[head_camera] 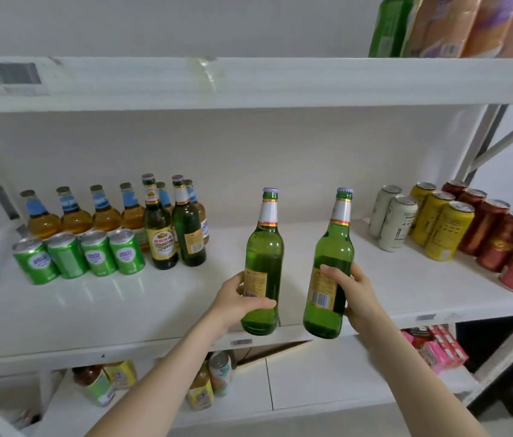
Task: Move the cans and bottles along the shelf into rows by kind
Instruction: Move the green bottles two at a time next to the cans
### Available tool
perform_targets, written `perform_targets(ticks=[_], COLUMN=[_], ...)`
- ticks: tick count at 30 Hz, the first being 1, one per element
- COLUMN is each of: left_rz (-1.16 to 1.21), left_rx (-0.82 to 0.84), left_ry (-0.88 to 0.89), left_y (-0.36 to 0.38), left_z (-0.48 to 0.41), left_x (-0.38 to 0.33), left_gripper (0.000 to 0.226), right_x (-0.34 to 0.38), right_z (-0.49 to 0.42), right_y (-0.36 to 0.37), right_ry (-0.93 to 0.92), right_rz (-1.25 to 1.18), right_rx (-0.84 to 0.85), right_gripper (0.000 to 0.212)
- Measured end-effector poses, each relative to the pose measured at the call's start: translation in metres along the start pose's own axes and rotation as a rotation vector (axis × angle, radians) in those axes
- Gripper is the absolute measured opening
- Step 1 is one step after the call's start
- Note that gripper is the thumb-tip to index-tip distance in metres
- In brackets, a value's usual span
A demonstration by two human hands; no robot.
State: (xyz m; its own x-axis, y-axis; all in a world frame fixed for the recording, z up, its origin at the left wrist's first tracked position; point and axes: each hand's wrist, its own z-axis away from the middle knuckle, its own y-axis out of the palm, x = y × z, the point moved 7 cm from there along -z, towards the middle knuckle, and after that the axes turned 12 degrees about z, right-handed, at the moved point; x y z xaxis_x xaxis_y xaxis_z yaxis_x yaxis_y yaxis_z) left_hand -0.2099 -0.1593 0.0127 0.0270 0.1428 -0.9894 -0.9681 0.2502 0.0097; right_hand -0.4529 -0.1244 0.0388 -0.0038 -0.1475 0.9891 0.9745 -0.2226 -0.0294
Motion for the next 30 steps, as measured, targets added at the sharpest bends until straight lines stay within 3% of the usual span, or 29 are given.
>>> perform_targets(ticks=[5,17,30], left_rz=[0.017,0.071,0.044], left_rx=[-0.004,-0.105,-0.184], left_ry=[-0.023,-0.049,0.0], left_y=[0.056,0.195,0.205], left_z=[-0.031,-0.075,-0.163], left_x=[0.001,0.015,0.0], left_gripper=[0.066,0.07,0.066], right_x=[0.002,0.01,0.013], right_z=[-0.03,-0.086,-0.186], right_y=[-0.053,-0.18,-0.18], right_ry=[-0.005,-0.027,-0.09], right_rz=[0.003,0.05,0.021], right_rx=[0.013,0.128,0.198], right_gripper=[0.038,0.037,0.04])
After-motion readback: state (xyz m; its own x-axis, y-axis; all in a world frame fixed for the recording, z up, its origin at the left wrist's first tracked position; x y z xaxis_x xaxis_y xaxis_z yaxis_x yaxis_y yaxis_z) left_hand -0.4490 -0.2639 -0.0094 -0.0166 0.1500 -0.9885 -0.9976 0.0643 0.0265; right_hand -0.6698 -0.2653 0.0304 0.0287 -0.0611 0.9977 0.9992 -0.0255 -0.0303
